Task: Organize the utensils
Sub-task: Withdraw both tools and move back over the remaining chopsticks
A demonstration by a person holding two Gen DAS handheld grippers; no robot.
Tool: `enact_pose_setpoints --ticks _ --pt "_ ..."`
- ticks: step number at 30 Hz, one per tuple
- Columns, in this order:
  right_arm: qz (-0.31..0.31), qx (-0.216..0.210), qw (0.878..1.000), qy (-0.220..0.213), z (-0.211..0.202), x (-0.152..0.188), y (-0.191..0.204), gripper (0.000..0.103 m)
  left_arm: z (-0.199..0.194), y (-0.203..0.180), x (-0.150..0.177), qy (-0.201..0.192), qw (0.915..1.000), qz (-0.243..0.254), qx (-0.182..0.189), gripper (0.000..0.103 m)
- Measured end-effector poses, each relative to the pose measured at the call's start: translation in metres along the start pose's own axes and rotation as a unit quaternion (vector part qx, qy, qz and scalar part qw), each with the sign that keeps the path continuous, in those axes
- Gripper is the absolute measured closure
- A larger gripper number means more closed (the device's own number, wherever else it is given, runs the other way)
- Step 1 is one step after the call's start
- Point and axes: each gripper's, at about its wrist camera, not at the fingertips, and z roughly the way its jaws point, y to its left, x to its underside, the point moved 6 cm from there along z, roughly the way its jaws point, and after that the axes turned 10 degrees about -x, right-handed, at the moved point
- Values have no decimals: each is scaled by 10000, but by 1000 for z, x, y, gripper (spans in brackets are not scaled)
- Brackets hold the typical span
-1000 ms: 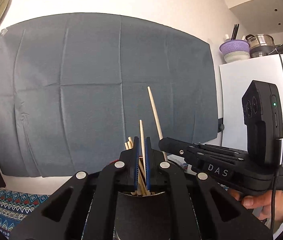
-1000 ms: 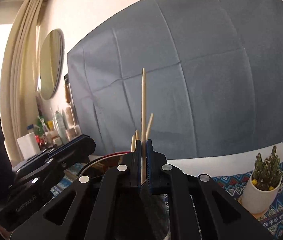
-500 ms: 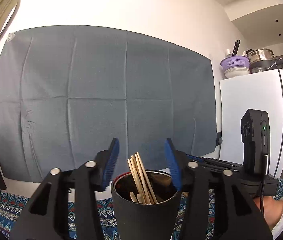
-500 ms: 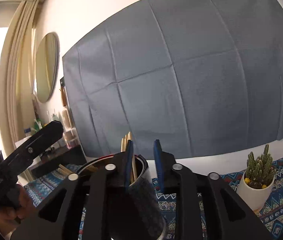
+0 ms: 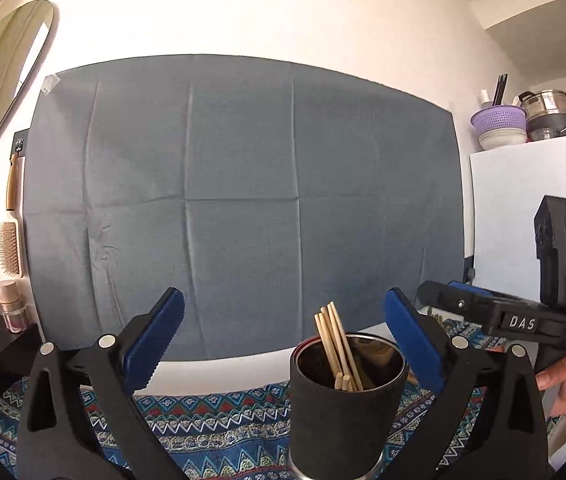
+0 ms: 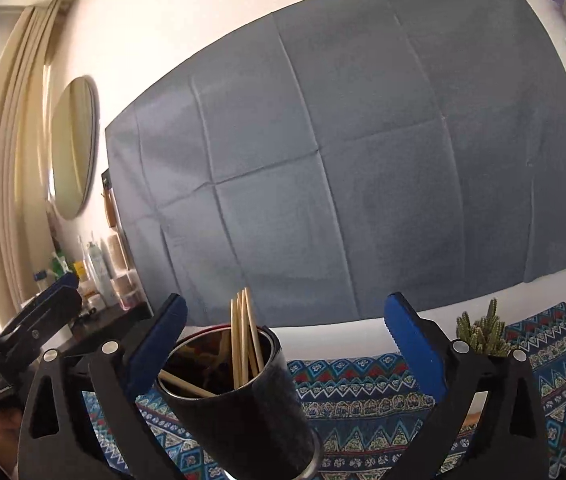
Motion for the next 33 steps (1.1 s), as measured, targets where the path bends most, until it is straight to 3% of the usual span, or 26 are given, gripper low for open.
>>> enact_pose_setpoints --ticks 10,12,16,20,26,30,33 --pt "377 381 9950 839 -26 8 9 8 -16 9 26 1171 9929 223 -42 6" --pt "491 338 9933 993 -33 15 10 8 -25 8 32 1446 9889 344 36 6" --pt "722 380 9865 1421 -47 40 11 8 -42 10 53 2036 9770 607 -165 6" --pt "940 642 9790 1689 -63 70 6 8 -67 1 84 2533 9645 715 232 6" --pt "1119 815 9623 2340 -85 118 9 8 -100 -9 126 3096 9457 746 649 6" --pt "1196 810 9507 2743 -98 145 20 8 -112 -8 151 3384 9369 671 570 6" --pt "1069 718 9461 2971 -103 162 35 8 -123 -12 168 3424 9357 701 472 6"
